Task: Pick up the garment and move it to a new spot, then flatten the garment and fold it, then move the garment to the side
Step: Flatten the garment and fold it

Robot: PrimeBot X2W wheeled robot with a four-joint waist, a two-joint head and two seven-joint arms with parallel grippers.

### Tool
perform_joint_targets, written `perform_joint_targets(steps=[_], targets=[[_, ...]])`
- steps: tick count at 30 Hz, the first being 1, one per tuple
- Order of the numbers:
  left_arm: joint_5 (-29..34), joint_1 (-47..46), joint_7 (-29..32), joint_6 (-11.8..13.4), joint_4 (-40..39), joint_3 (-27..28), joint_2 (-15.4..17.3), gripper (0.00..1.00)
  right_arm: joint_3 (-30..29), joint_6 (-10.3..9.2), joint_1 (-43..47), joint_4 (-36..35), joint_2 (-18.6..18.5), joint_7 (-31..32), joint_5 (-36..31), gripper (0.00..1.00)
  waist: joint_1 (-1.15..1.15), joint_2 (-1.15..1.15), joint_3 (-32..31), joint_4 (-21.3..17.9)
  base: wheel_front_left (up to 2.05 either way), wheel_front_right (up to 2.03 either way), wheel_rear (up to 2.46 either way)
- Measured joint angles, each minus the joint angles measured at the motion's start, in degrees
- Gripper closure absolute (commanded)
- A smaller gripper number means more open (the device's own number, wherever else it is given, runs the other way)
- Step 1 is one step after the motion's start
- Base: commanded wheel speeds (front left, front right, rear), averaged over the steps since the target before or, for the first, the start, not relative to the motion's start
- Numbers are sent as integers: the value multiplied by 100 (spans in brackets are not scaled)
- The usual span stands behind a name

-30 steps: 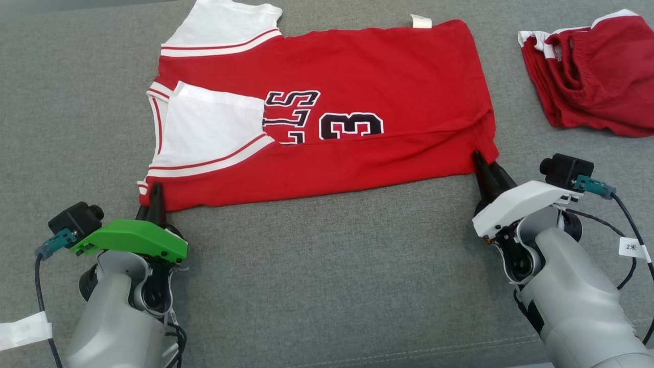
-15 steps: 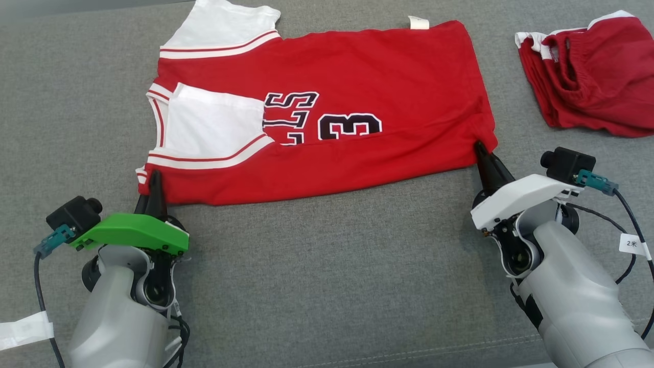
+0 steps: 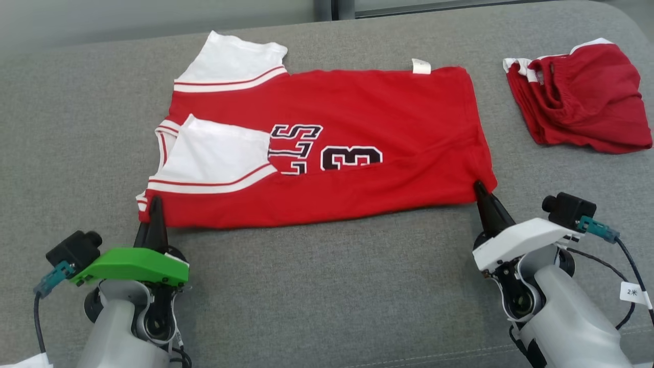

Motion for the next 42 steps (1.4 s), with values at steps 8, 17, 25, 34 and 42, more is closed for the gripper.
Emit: perform_joint_targets(steps=[8,17,25,34,42], targets=[[8,617,-1,-22,-817,252,-2,100,-38,0,573,-541,-200,-1,146,100,0,0,-267,-78,0,0,0],[24,1478,-1,-16,-1583,258,-1,100,-3,8,1245,-1029,-411,-42,135,100,0,0,-396,-77,0,0,0],[-60,2074,-2,168,-1963,35,14,100,34,7,1691,-1293,-467,13,171,100,0,0,-442,-9,0,0,0],[-66,2619,-15,407,-2150,-116,42,100,162,-8,2072,-1449,-530,265,191,100,0,0,-615,47,0,0,0],[58,2741,8,569,-2197,-162,58,100,211,-113,2295,-1528,-527,474,240,100,0,0,-712,-4,0,0,0]])
